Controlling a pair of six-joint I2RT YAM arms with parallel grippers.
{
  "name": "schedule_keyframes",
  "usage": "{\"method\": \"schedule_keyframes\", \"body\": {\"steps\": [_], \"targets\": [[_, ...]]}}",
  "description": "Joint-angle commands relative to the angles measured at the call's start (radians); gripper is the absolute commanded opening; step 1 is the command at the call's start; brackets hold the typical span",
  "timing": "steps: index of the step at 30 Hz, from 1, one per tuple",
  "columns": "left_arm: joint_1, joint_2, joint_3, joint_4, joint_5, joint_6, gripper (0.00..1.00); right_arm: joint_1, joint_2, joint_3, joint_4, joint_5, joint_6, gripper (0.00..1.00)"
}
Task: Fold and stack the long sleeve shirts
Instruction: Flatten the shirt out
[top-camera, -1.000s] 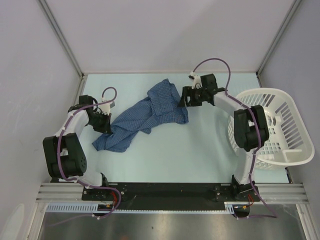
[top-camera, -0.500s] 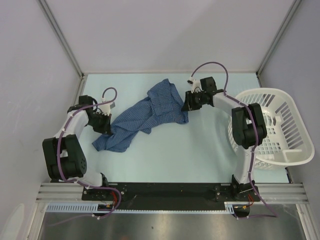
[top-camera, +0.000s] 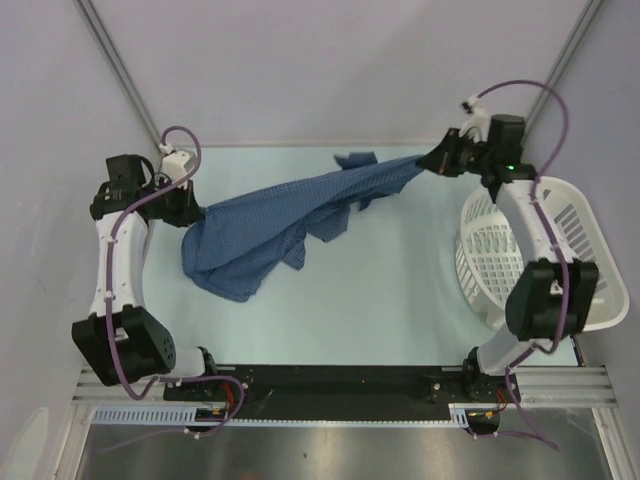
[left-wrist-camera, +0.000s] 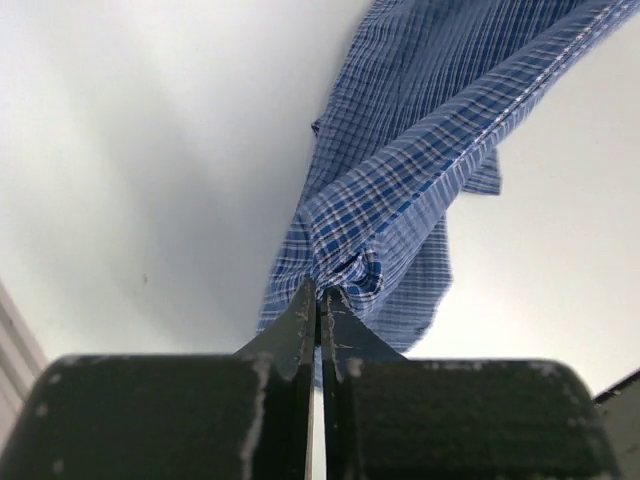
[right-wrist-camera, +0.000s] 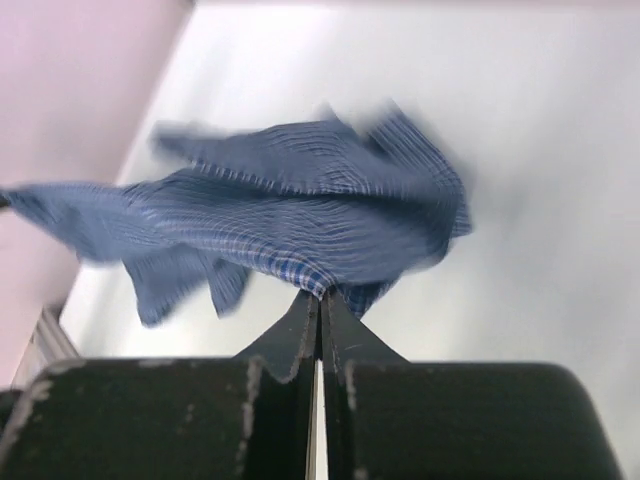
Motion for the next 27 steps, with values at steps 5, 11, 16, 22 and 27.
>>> {"method": "schedule_keyframes", "body": {"steps": [5,11,16,22,27], "targets": [[0.133,-0.114,-0.004,-0.11,0.236,0.035,0.0,-0.124,-0.273,-0.087,-0.024,-0.031,0.043,0.0],[0.15,-0.165,0.118,0.037,0.194,-0.059,0.0,-0.123,-0.293,0.075,0.071,0.044,0.049,0.0],[0.143,-0.136,0.217,-0.004,0.193,0.026,0.0,-0.106,-0.252,0.181,0.031,0.047,0.02,0.0],[0.133,-0.155,0.251,0.073,0.136,-0.022,0.0,-0.054,-0.284,0.201,0.094,0.133,-0.03,0.0],[0.128,-0.215,0.32,0.076,0.145,-0.01,0.0,-0.02,-0.331,0.267,0.04,0.199,-0.098,0.0]]}}
